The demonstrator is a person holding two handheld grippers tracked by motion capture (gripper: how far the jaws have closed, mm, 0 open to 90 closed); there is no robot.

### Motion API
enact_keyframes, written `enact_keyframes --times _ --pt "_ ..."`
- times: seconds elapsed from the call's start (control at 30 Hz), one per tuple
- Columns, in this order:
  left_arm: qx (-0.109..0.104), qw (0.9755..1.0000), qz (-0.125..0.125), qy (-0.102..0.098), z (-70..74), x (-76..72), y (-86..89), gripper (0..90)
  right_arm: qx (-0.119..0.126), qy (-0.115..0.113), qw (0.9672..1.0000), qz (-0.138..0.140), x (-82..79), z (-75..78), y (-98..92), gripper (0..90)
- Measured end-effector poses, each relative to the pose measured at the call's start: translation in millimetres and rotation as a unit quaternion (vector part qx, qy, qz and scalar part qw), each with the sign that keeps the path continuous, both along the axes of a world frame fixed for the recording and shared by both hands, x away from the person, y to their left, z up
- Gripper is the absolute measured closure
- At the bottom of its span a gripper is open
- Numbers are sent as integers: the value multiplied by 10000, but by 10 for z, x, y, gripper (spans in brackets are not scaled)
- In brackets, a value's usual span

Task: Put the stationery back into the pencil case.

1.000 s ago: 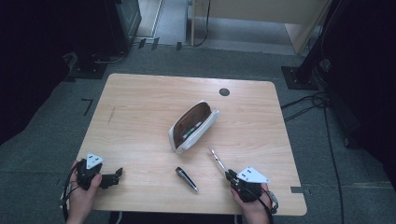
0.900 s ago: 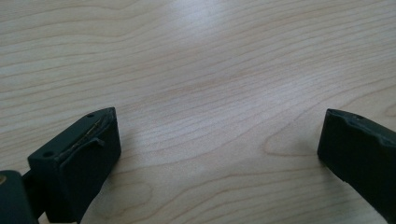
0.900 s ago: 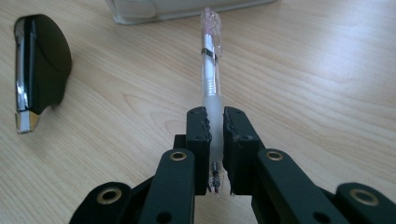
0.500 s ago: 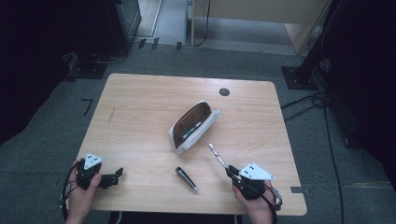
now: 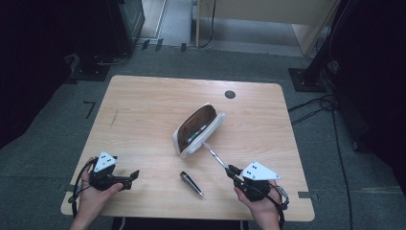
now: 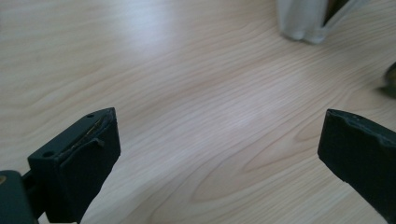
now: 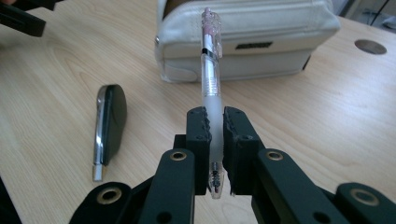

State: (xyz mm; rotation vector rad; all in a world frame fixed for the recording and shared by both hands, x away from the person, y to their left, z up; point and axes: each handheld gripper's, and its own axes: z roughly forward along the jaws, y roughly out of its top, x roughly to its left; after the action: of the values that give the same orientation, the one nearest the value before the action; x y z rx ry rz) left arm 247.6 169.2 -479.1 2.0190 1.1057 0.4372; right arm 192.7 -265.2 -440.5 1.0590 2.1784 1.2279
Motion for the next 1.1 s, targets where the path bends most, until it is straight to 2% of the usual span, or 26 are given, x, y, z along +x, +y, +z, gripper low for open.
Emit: enact_keyframes --times 0.2,0.37,0.53,0.73,0.83,1.0,1.1 --pt "-49 9989 -420 -184 176 74 -277 0 33 -58 9998 178 54 88 101 817" --pt "-48 9972 -670 -320 256 136 -492 0 52 -78 9994 324 126 121 204 817" --pt "-329 9949 -918 -250 285 185 -619 0 42 -115 9989 449 181 140 313 817" --pt "-530 9923 -1094 -251 327 211 -721 3 113 -76 9984 542 219 125 409 817" --pt "-648 9900 -1223 -283 361 215 -747 52 154 -97 9981 597 229 120 460 817" --pt "-1097 9830 -1466 -145 393 234 -782 72 224 -103 9974 675 232 110 533 817" --pt "-1400 9800 -1415 -26 403 264 -791 142 261 -104 9970 719 229 107 574 817"
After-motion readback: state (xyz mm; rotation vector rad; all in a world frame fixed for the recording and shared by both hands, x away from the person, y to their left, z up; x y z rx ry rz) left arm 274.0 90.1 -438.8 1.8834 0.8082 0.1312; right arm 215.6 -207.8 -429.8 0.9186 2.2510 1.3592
